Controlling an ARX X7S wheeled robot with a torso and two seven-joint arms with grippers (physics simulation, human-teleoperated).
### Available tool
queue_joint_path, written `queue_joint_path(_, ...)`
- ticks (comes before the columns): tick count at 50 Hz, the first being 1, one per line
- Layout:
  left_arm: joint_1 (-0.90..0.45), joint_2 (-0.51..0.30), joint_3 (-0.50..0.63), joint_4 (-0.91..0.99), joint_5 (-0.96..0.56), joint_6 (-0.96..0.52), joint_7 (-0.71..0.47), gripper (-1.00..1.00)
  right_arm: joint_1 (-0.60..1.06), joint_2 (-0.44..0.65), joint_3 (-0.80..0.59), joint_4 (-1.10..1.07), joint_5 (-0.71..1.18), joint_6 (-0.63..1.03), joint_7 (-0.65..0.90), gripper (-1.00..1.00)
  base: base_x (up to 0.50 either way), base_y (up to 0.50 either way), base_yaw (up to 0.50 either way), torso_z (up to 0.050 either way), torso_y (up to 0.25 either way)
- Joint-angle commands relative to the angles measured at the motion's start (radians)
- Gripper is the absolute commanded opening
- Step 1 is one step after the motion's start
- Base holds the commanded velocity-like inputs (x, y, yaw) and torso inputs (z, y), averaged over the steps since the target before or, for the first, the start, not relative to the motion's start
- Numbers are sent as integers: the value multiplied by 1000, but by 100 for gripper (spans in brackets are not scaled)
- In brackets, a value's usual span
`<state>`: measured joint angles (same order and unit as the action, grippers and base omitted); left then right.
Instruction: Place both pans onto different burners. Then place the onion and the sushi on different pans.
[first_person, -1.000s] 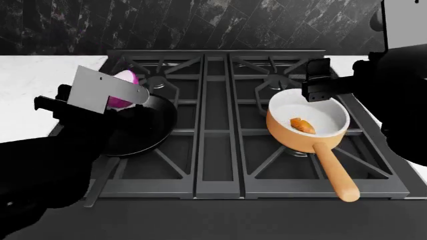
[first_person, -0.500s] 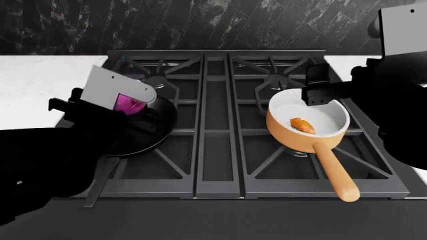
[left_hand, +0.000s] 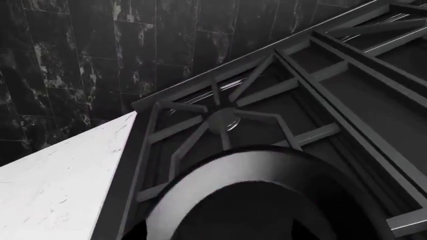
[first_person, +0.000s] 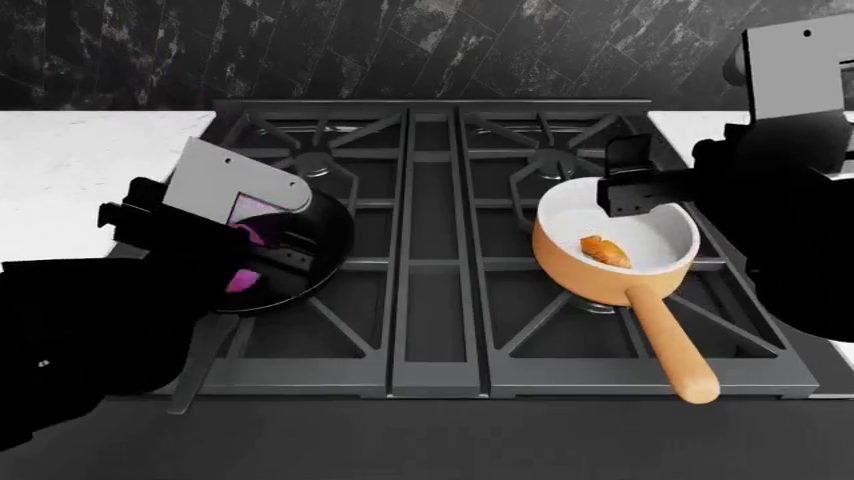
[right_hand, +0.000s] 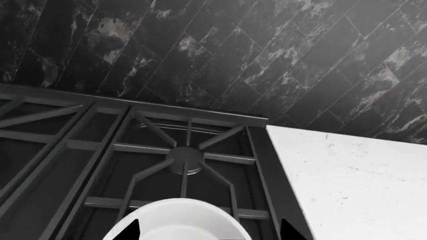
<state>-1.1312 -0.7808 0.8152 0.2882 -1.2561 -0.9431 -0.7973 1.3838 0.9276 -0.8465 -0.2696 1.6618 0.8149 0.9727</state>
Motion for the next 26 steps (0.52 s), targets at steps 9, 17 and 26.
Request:
queue_joint_path(9, -17, -8, -11, -4, 0, 1, -10, 100, -7, -4, -2, 3, -6, -3, -2, 100, 0, 0, 0, 0, 0)
queue_joint_path(17, -55, -26, -53, 41, -42, -2, -34, 100, -7, -5, -2, 2, -6, -3, -1, 100, 0, 0, 0, 0, 0)
queue_joint_path(26, -82, -89, -134, 176, -113, 26, -99, 100, -28, 36, 24, -90, 24, -33, 44, 100, 0, 0, 0, 0, 0)
